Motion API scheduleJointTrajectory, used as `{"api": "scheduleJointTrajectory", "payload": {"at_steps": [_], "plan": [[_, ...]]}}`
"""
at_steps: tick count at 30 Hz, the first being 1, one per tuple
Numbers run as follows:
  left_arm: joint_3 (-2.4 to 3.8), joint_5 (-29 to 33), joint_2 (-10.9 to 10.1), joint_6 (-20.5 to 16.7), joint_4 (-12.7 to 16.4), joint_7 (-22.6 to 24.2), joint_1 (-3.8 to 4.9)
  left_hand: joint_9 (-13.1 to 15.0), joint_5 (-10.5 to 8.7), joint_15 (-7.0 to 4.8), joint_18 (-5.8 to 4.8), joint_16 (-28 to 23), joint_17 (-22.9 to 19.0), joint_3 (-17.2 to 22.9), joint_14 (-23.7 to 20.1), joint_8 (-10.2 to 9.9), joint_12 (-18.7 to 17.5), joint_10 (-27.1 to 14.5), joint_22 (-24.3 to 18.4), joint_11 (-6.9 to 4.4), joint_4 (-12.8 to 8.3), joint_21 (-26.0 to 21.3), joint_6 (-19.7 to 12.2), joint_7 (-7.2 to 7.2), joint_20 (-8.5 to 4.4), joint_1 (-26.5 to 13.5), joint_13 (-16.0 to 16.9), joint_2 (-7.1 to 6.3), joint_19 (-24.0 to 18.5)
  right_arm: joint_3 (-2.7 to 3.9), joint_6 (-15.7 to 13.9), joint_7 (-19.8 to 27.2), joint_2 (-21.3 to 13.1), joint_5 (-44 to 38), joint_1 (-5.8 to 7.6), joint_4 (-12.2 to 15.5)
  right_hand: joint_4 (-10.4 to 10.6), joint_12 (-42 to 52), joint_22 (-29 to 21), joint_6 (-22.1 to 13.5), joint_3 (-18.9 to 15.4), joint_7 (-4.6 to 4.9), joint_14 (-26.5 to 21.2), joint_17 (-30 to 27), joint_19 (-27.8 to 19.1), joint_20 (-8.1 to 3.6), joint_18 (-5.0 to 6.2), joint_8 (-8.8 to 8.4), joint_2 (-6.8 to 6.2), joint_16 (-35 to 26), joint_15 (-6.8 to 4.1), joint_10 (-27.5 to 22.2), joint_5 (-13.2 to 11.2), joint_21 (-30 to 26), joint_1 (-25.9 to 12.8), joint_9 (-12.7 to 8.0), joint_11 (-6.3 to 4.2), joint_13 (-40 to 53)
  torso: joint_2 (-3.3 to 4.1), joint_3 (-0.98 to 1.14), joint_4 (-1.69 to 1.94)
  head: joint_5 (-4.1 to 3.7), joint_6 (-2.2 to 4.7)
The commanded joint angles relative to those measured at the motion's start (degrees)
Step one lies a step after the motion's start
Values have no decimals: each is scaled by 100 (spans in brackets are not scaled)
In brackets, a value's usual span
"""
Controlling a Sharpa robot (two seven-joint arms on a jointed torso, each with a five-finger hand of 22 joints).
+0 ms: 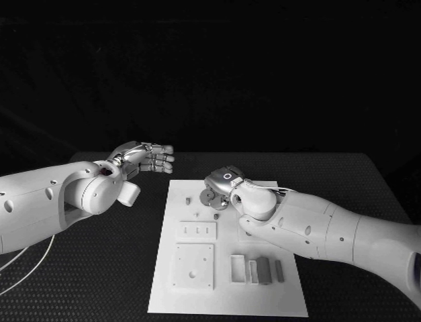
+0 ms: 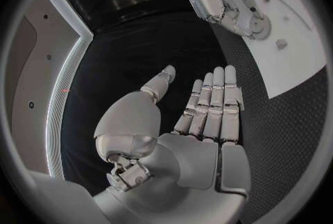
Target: Assemble the parts on the task board
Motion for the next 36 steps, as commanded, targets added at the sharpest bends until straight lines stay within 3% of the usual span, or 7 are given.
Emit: {"api": "scheduleJointTrajectory", "payload": {"at_steps": [1,10,18,21,23,27,36], "plan": [[6,-18,12,85,10,58,8,-8,-27,5,46,-32,8,-22,24,-24,-35,-6,-4,39,3,-23,14,297,13,52,-6,-5,47,-3,61,24,15,19,-2,-29,25,-38,36,37,12,126,-22,-22,-7,-16,304,-51,-108,-29,26,-96,18,-43,1,-20,30,-32,0,1,-8,9,-7],[6,-18,0,83,14,56,8,-9,-28,5,46,-36,12,-24,25,-25,-36,-5,-4,39,3,-24,14,297,13,51,-8,-6,47,-7,85,44,8,155,-2,-79,199,-158,37,-494,96,277,-112,-122,-10,11,304,-345,-394,-41,168,-276,18,-92,29,-172,176,-187,-2,3,-16,18,-7],[6,-18,-17,78,24,53,8,-9,-28,5,46,-39,15,-26,26,-26,-38,-5,-4,39,4,-26,14,297,13,48,-9,-7,47,-8,219,137,-24,417,-2,-101,433,-145,47,-510,143,286,-132,-133,-8,23,304,-329,-436,-37,178,-295,18,-106,-14,-169,185,-193,1,8,-20,15,-10],[6,-18,-21,81,31,52,8,-9,-28,5,46,-40,16,-27,27,-27,-39,-5,-4,39,5,-26,14,297,13,47,-9,-7,48,-8,182,139,-37,483,-2,-101,563,-142,52,-495,130,288,-136,-130,-15,32,304,-313,-274,-35,181,-303,17,-112,-108,-165,187,-195,1,8,-21,15,-8],[6,-18,-25,81,32,50,9,-9,-28,5,46,-42,17,-28,27,-27,-40,-5,-3,40,8,-27,14,298,14,43,-10,-6,48,-8,186,157,-50,515,-2,-94,646,-139,59,-502,104,287,-149,-138,-28,38,304,-312,-2,-32,181,-313,18,-114,-200,-166,187,-195,1,8,-22,15,-10],[6,-17,-35,86,37,40,9,-10,-28,6,45,-46,21,-32,29,-29,-42,-5,-3,40,14,-29,14,299,14,33,-11,-3,49,-9,162,220,-116,618,-2,-39,517,-123,94,-476,-5,276,-168,-131,-76,28,304,-284,280,-20,171,-338,20,-104,-249,-160,176,-190,1,12,-23,18,-10],[6,-17,-47,75,49,25,9,-15,-28,7,45,-63,34,-44,31,-41,-56,-14,-4,46,33,-37,4,310,14,-6,-18,0,51,-9,487,426,-124,1017,-2,-11,414,-109,105,-430,-55,279,-204,-152,-118,38,304,-251,620,-14,173,-360,19,-100,-345,-166,179,-192,4,9,-17,23,-36]]}}
